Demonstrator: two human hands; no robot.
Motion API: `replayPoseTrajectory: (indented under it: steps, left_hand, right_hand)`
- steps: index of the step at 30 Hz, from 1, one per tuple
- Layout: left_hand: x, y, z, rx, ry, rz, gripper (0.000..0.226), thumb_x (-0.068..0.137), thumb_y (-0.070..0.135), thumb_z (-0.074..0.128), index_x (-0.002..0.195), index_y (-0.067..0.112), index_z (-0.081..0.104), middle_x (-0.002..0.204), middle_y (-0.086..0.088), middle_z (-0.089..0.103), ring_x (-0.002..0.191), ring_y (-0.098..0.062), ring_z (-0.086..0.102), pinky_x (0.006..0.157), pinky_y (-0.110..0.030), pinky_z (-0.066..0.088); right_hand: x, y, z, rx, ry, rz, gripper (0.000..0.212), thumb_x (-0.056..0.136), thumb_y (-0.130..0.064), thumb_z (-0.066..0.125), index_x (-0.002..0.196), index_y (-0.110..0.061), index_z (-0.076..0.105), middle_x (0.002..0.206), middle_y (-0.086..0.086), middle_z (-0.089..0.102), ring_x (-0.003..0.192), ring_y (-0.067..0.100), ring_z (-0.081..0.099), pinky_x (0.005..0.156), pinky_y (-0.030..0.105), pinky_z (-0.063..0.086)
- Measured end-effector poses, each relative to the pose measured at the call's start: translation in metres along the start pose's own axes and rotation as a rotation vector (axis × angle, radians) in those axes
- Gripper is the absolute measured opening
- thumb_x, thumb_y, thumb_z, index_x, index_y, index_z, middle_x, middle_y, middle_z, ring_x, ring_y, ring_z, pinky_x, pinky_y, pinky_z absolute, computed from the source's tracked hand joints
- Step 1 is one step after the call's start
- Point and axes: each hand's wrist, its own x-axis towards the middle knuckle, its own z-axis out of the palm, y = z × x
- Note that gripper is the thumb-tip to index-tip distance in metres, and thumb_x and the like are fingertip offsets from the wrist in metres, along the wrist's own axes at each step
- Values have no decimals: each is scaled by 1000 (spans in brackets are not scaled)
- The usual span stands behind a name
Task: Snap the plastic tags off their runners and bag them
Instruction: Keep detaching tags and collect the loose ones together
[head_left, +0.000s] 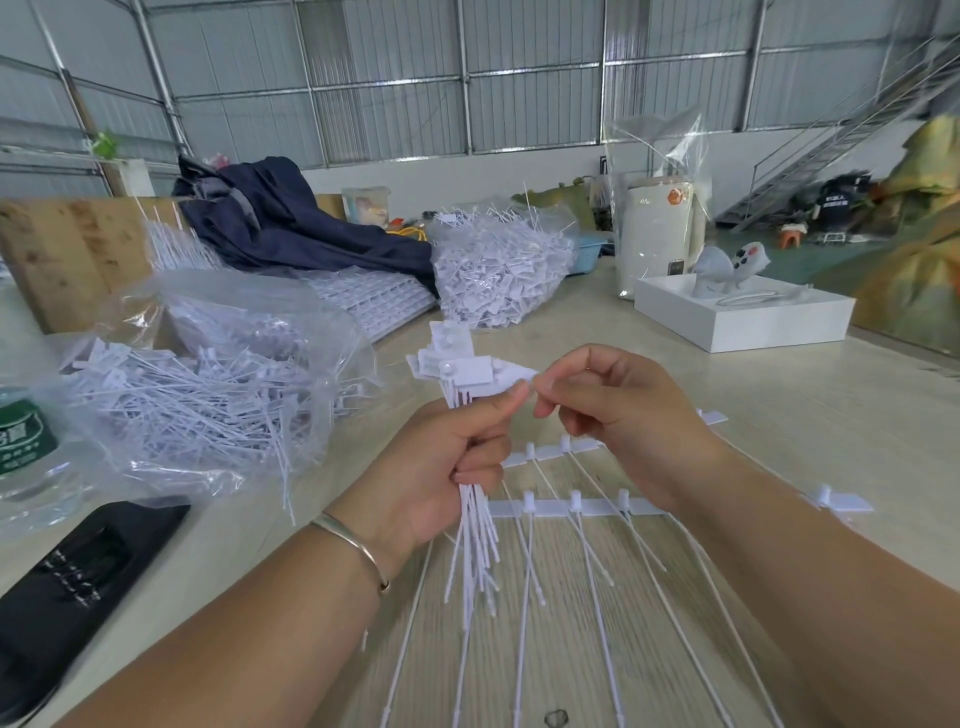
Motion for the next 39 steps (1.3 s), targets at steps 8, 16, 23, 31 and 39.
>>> replayPoseTrajectory:
  steps: [8,16,23,31,39]
  left_hand:
    - [7,4,0,-417,190,5,28,96,31,54,84,6,56,45,6,28,31,-4,27,29,-14,23]
    - [9,2,0,-152,443,239,37,102,35,44,70,19,55,64,3,67,64,-10,67,62,-29,45]
    - [6,-5,-2,457,517,456,44,98,45,47,77,12,66,68,11,67,60,7,58,59,-10,44]
    - [8,-11,-5,457,251,311,60,94,58,39,94,3,63,74,-2,65,63,-6,62,60,-21,48]
    - [19,-29,-22,684,182,196,29,102,35,41,82,36,62,80,8,67,62,4,62,60,-18,46]
  right_hand:
    - [-8,13,18,2,-451,313,56,79,-27,73,125,-1,56,113,20,69,98,26,69,88,38,55]
    - [-11,13,23,32,-631,372,46,86,-28,68,121,1,59,100,22,71,91,28,68,76,32,52]
    - [-15,17,34,-247,-526,219,23,97,-24,56,76,-14,62,52,5,58,55,11,53,64,22,40]
    - [-11,25,42,-177,-191,-90,27,103,-16,41,96,-17,67,79,-9,72,80,3,69,75,7,46]
    - [-10,29,40,-242,24,-58,36,102,-24,42,84,2,58,73,6,61,67,5,57,62,3,41]
